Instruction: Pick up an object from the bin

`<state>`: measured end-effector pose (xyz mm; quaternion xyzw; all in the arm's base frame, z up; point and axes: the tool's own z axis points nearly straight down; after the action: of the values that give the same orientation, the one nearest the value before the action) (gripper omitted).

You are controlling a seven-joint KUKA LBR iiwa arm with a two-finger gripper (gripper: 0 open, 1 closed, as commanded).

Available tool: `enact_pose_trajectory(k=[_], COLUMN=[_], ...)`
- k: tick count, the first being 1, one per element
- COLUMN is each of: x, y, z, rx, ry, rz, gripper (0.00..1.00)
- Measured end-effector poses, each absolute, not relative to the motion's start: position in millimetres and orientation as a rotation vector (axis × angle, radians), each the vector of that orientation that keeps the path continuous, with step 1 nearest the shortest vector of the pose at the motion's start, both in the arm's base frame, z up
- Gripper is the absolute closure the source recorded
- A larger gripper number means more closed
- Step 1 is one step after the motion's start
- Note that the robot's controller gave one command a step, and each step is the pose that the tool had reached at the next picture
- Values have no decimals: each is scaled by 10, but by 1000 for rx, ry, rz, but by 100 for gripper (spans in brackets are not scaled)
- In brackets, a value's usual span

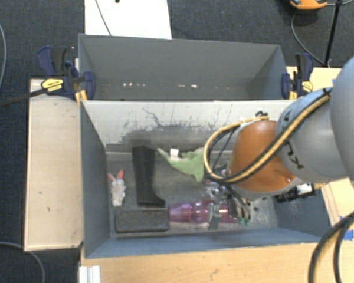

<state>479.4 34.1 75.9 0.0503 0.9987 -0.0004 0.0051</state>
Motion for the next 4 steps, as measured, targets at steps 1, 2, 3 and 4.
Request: enact_pose_trajectory(k=[1, 2, 3, 4], x=[5002, 4999, 4999, 4966], y=[444, 443, 443, 372], z=[2184, 2180, 2180, 1901], rx=[215, 211, 210, 86], ry=[3120, 3122, 3122, 3121], rz=[0, -1, -1, 0], gripper=[100, 0, 0, 0])
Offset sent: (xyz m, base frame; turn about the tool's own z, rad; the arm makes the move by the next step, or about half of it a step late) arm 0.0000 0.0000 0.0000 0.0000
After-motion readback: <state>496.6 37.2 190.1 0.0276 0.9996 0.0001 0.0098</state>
